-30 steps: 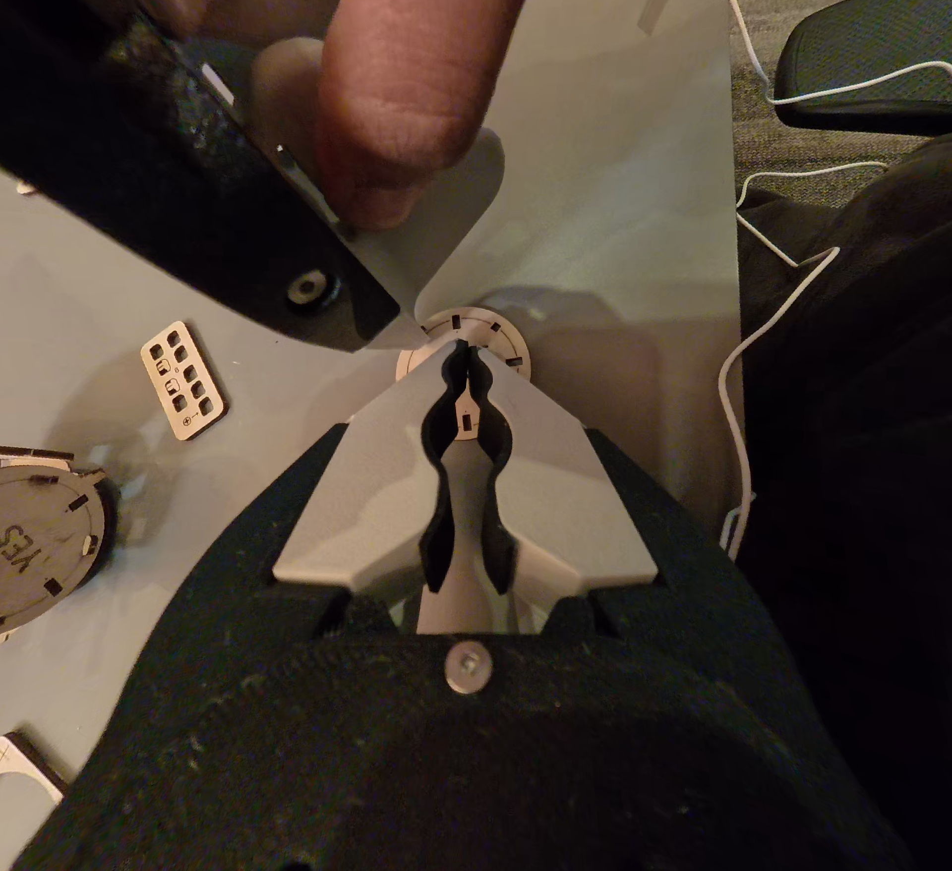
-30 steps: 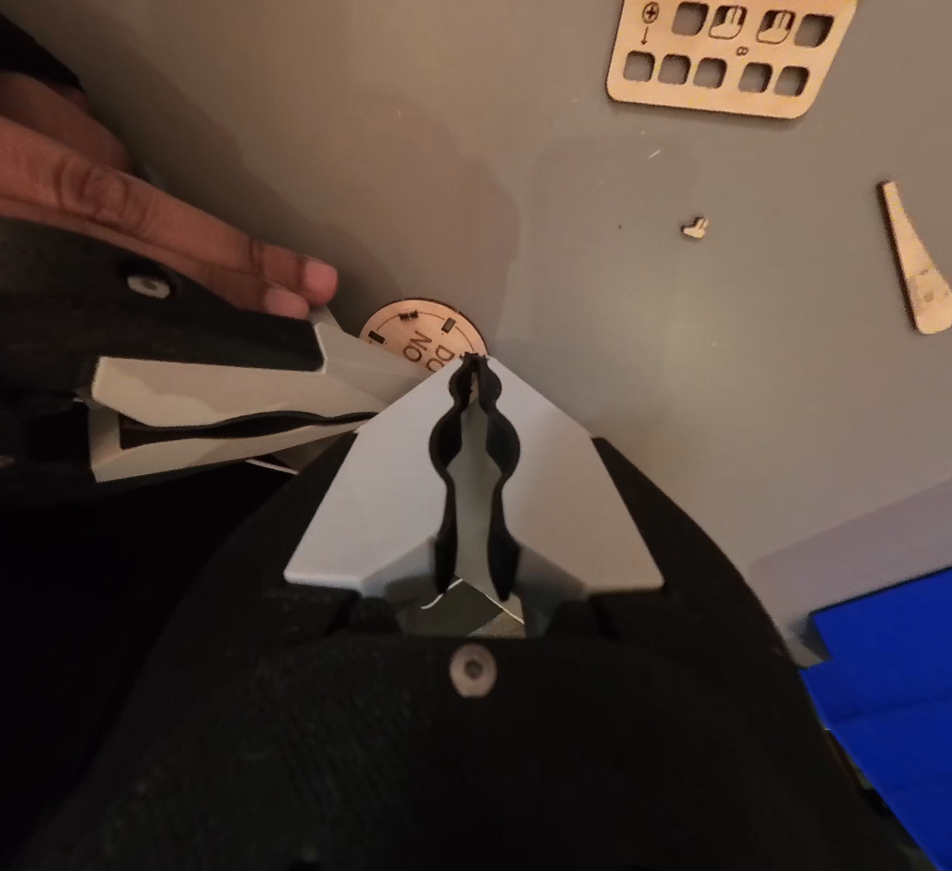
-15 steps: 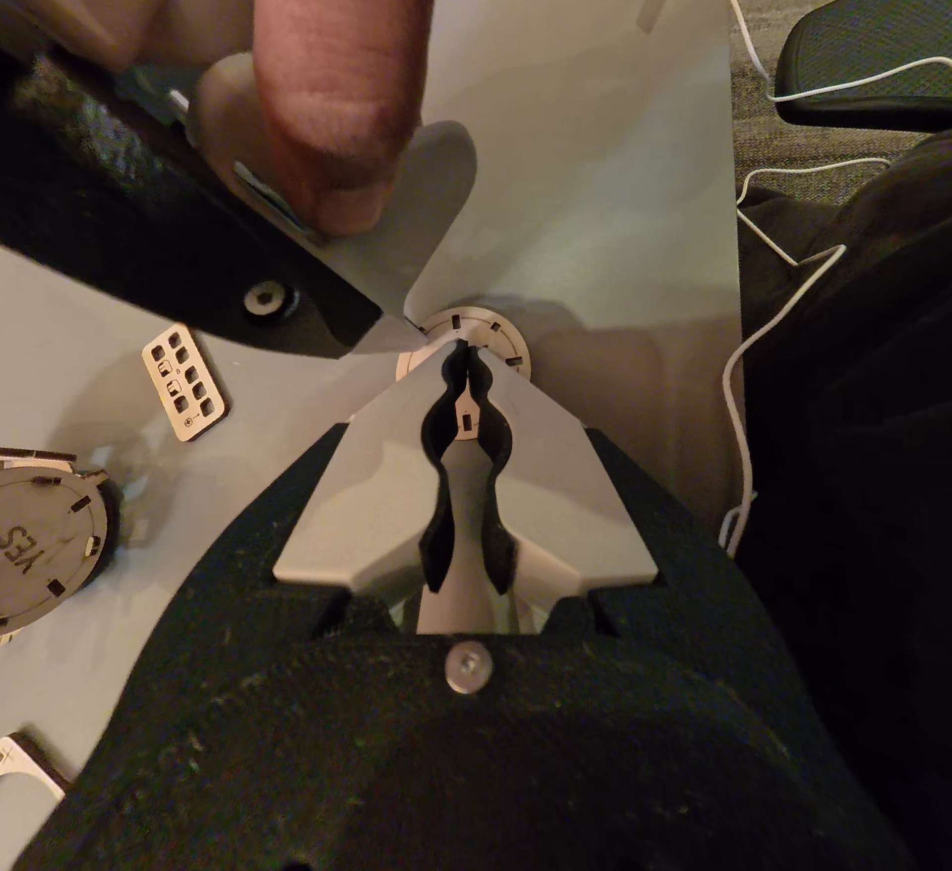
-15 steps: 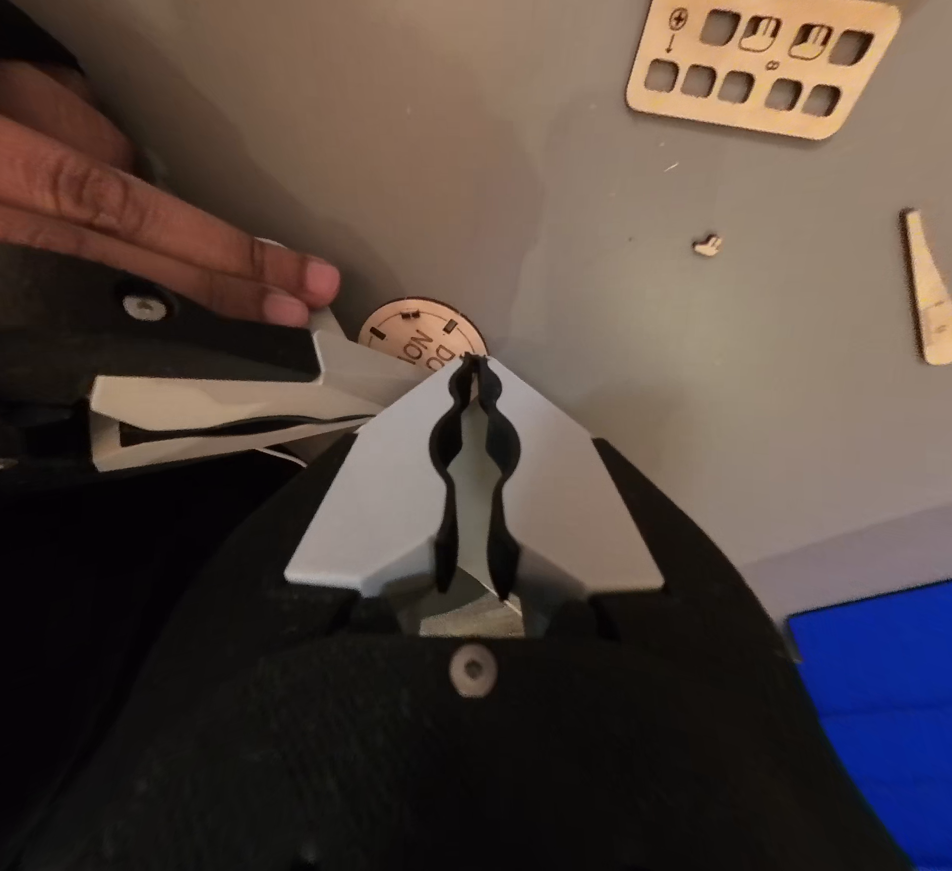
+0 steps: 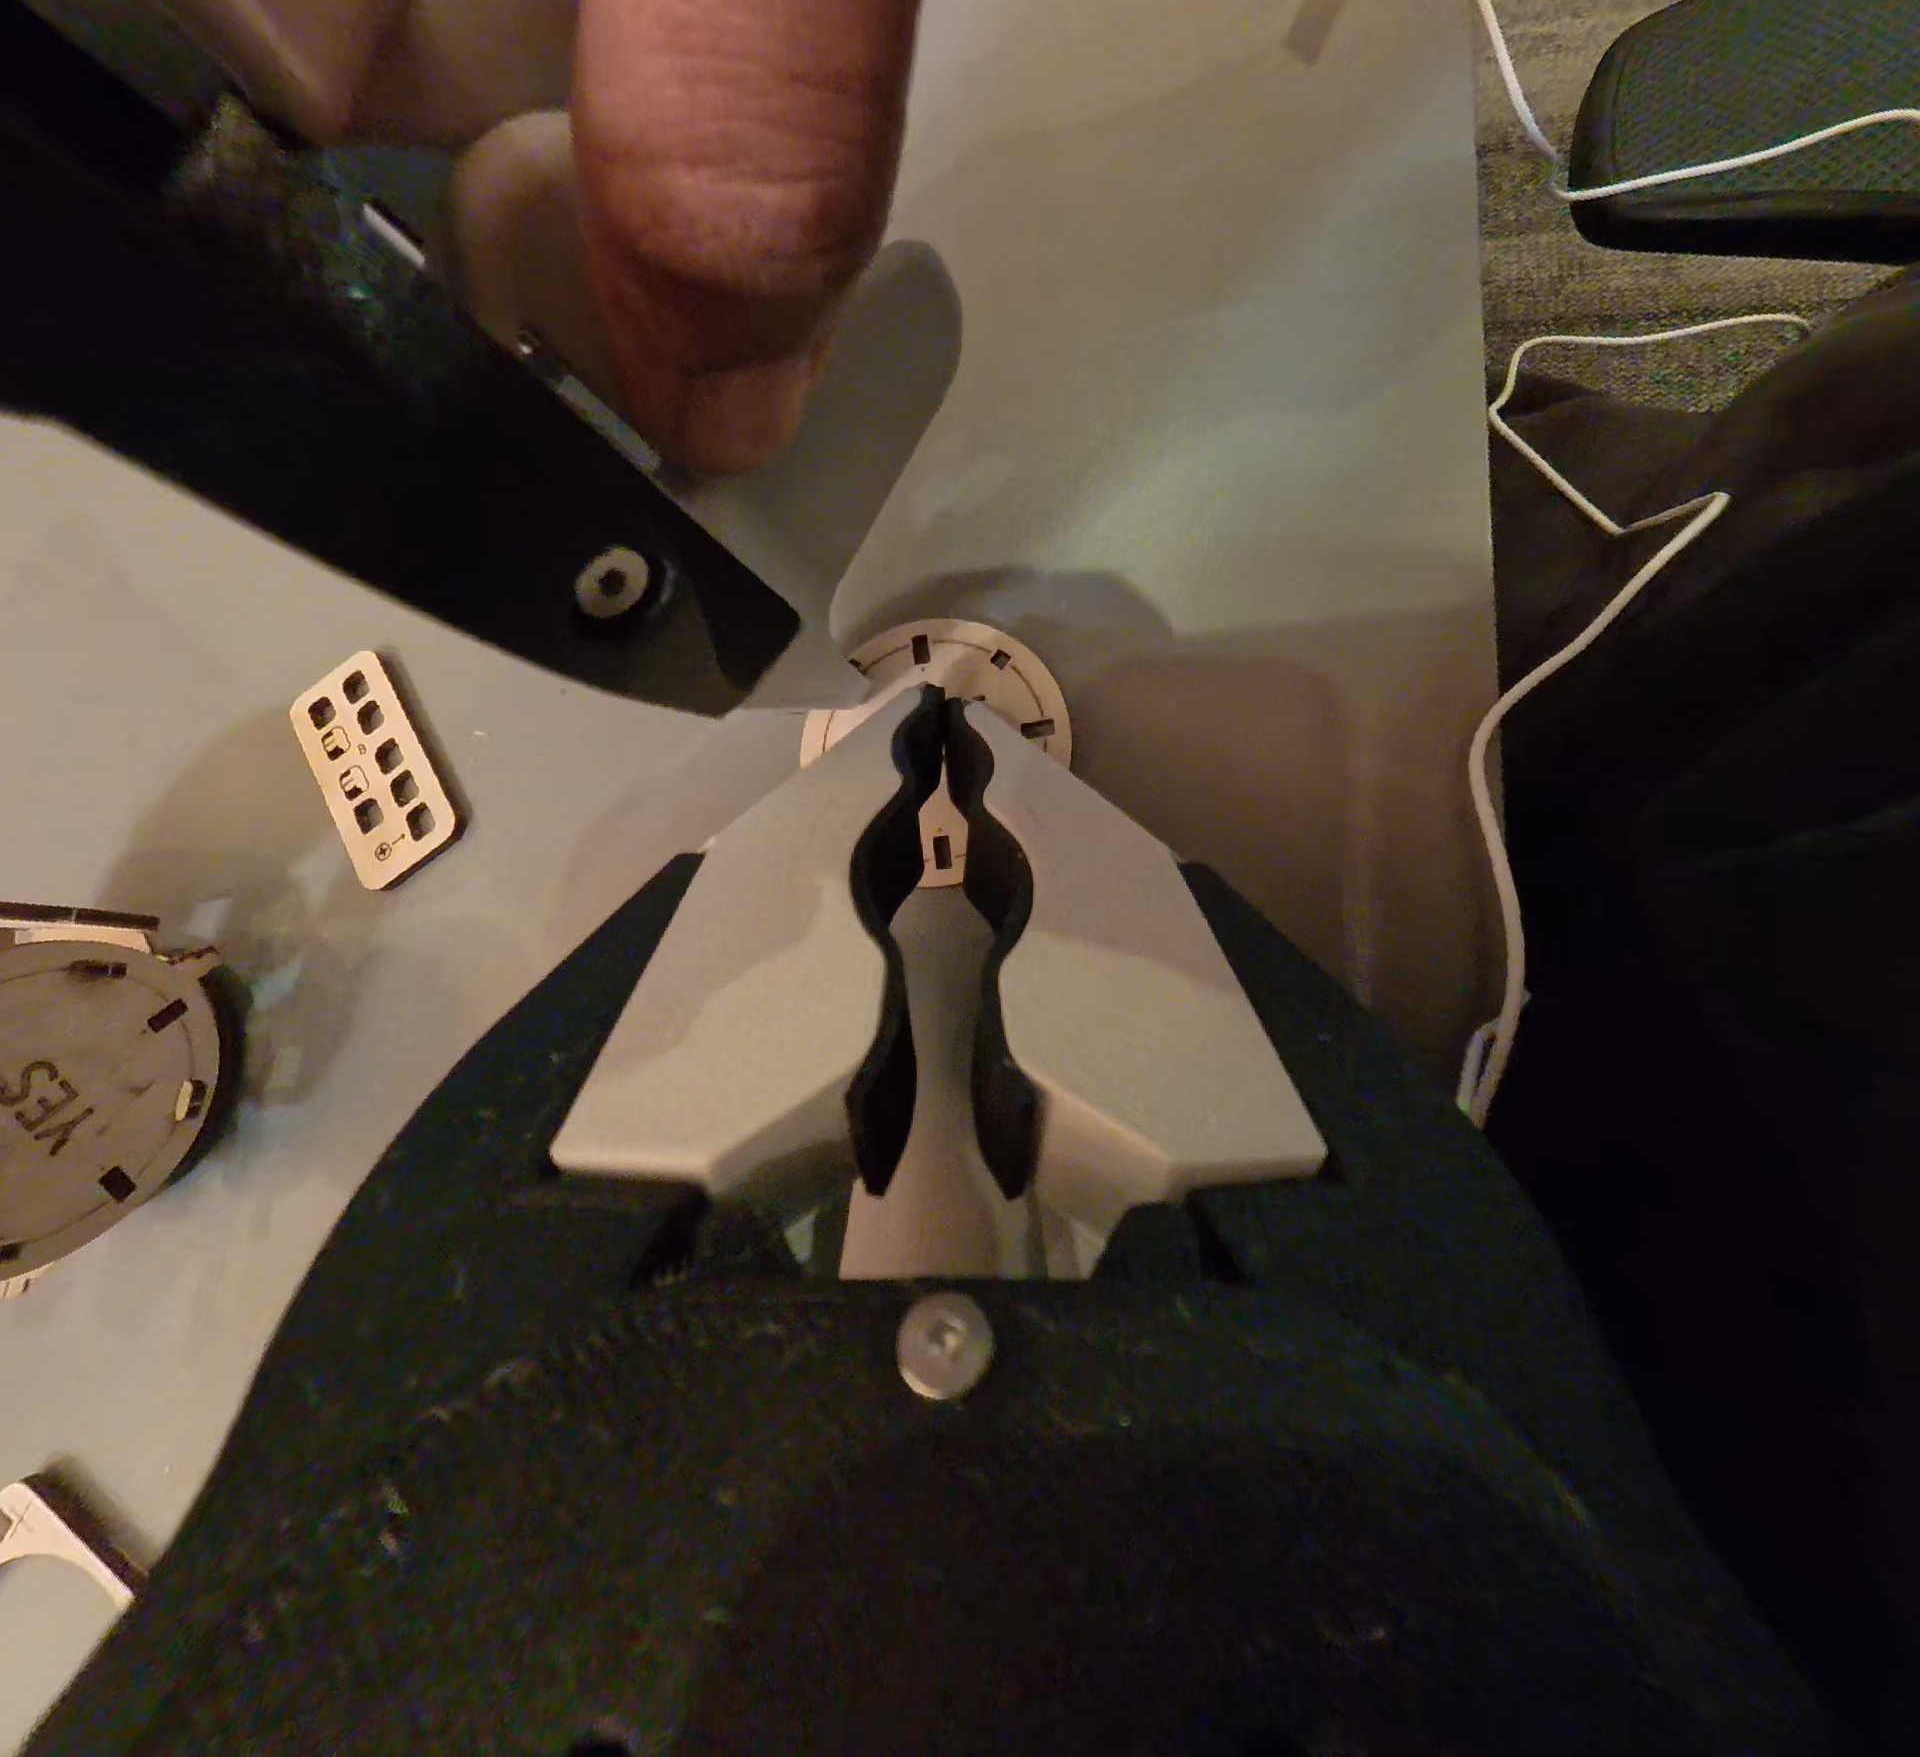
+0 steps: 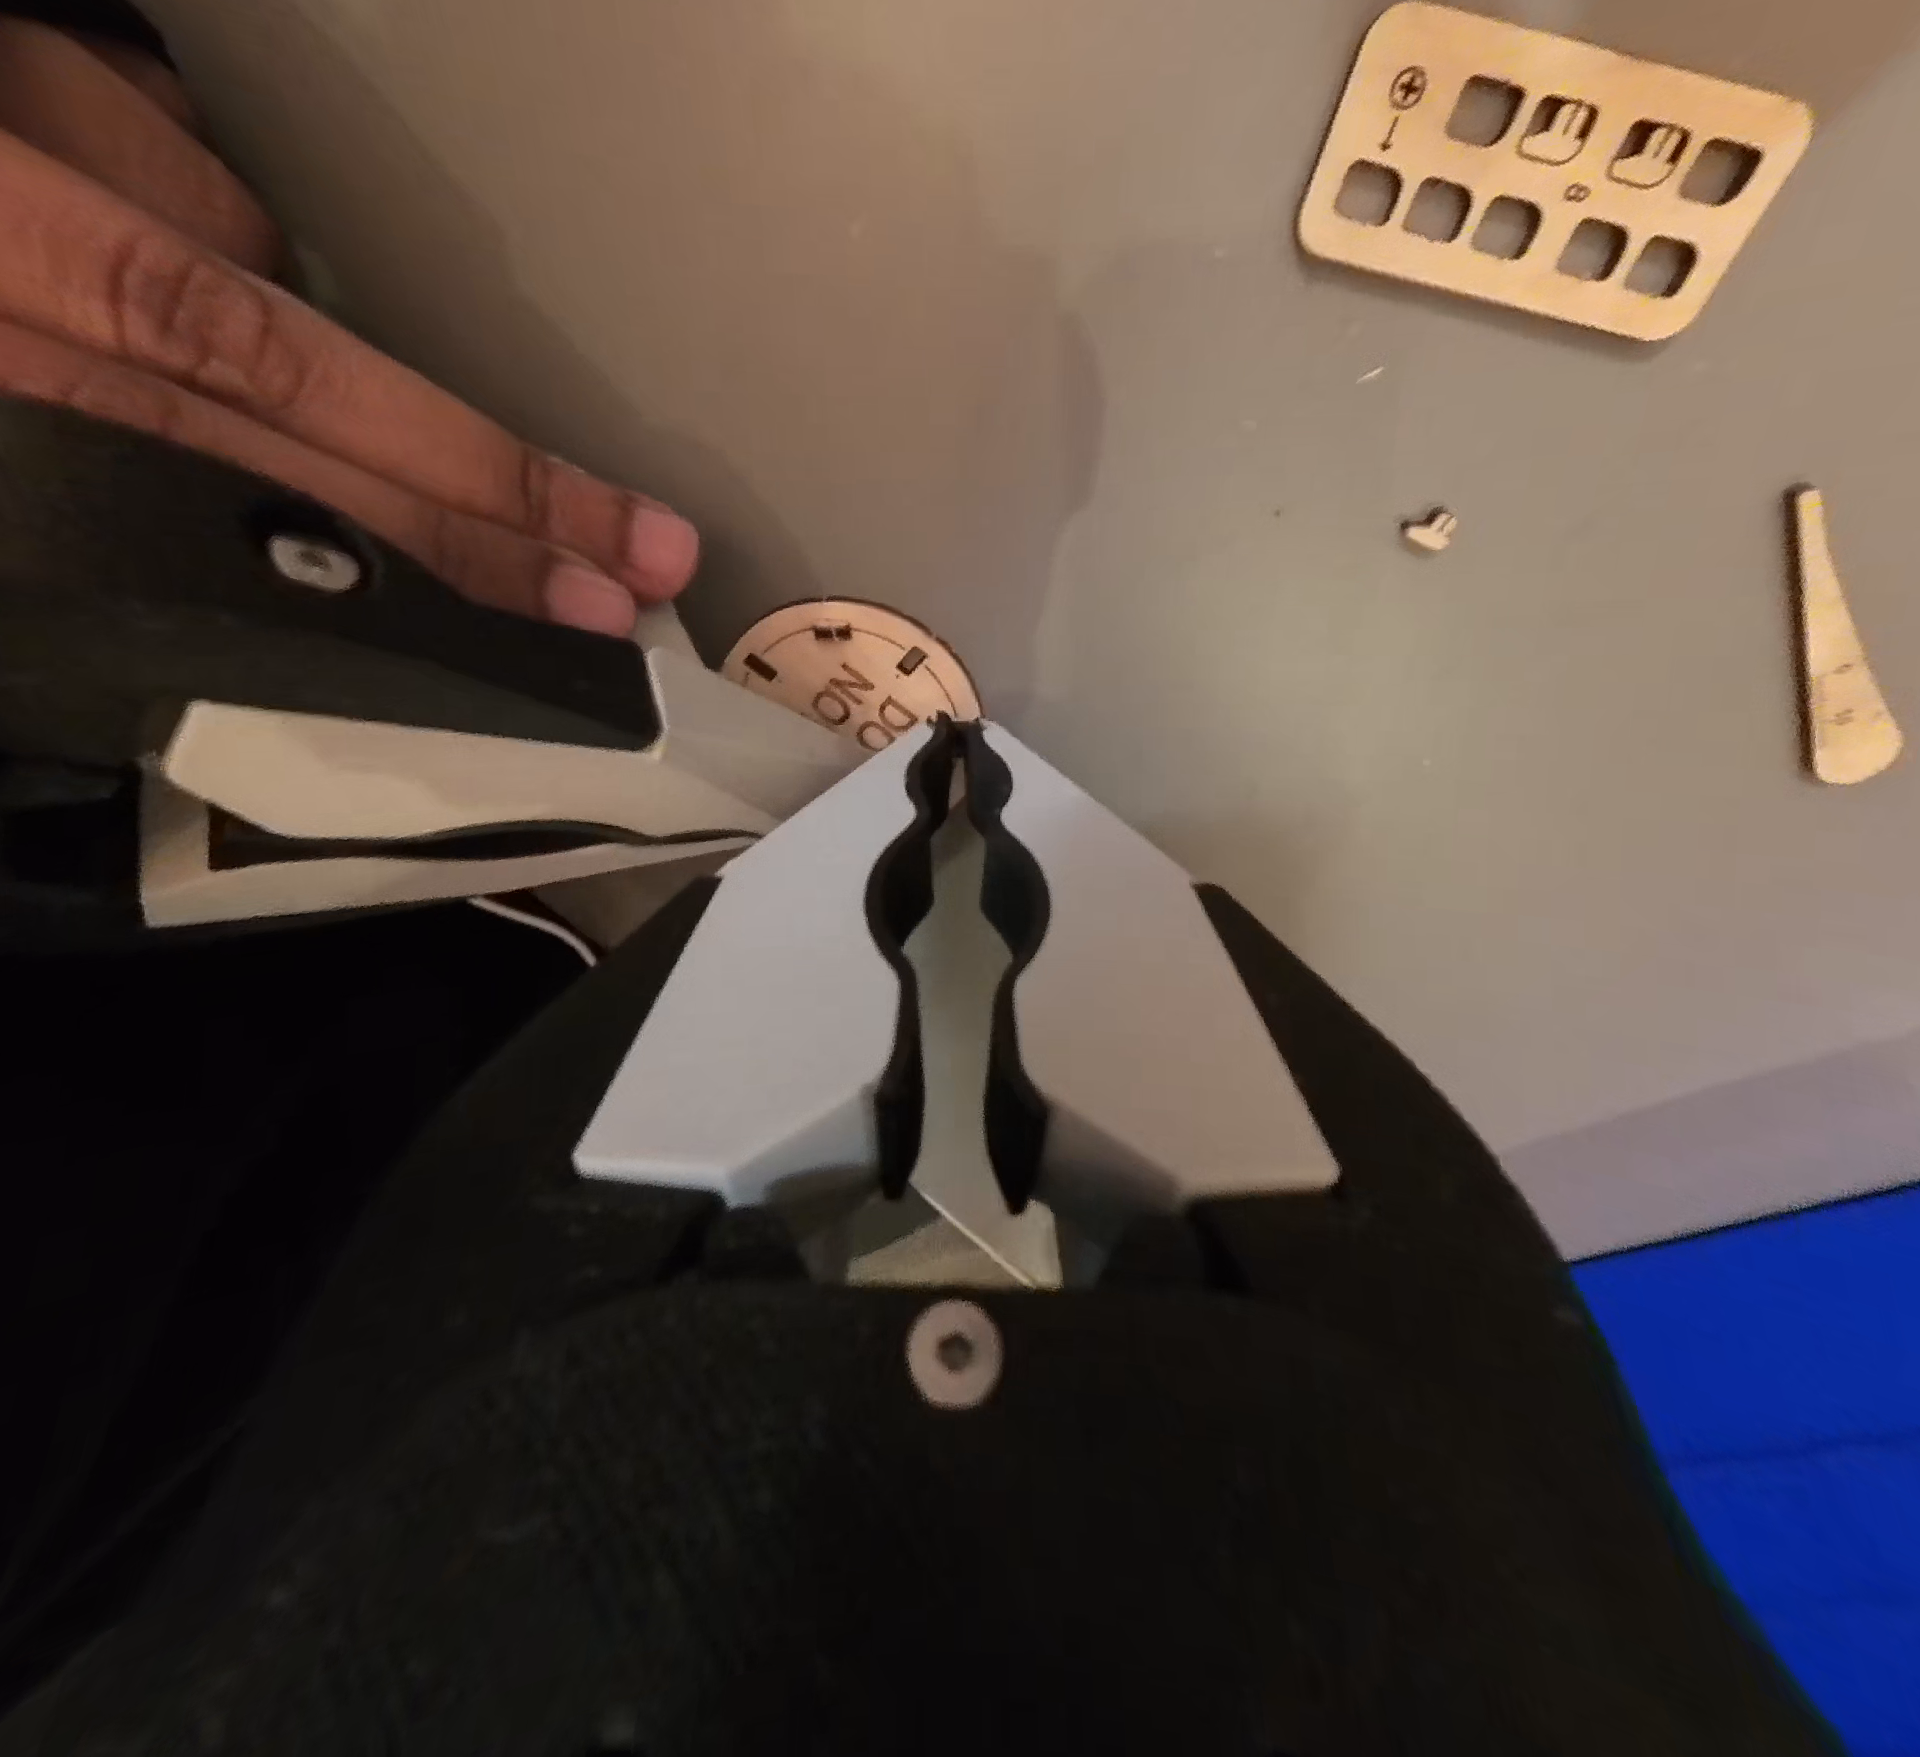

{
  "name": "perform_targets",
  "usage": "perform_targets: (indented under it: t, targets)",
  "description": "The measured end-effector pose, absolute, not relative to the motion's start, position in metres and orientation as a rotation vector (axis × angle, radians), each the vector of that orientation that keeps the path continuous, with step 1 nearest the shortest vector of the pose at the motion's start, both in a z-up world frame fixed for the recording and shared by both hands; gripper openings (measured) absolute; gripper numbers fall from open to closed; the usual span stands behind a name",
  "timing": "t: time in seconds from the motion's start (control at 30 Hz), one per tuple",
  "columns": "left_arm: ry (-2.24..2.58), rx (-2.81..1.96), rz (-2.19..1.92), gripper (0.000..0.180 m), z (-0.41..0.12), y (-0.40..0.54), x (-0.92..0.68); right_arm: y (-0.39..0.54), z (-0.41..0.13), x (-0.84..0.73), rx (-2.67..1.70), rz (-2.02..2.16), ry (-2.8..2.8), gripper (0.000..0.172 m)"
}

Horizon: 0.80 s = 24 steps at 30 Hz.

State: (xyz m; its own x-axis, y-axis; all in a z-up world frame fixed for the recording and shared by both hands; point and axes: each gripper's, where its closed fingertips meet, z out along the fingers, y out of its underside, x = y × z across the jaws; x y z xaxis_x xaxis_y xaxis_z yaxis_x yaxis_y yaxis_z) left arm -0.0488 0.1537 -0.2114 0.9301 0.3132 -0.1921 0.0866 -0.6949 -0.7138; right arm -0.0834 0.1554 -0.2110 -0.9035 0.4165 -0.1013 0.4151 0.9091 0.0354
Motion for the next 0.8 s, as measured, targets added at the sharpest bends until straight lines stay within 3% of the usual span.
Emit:
perform_targets:
  t: [0.2,0.33,0.43,0.5,0.6,0.8]
  targets:
    - [-0.281,-2.325,0.391,0.000,-0.211,0.154,-0.049,0.156,-0.211,-0.085,0.645,-0.104,3.017,0.002]
    - [-0.270,-2.327,0.418,0.000,-0.212,0.154,-0.049,0.155,-0.206,-0.090,0.705,-0.245,3.022,0.025]
    - [-0.262,-2.328,0.438,0.000,-0.212,0.154,-0.049,0.155,-0.197,-0.095,0.779,-0.370,2.994,0.027]
    - [-0.257,-2.329,0.451,0.000,-0.212,0.153,-0.049,0.156,-0.193,-0.097,0.819,-0.443,2.974,0.024]
    - [-0.250,-2.330,0.471,0.000,-0.212,0.153,-0.049,0.162,-0.196,-0.097,0.834,-0.487,2.988,0.000]
    - [-0.242,-2.331,0.498,0.000,-0.212,0.153,-0.049,0.155,-0.194,-0.094,0.832,-0.625,2.997,0.000]
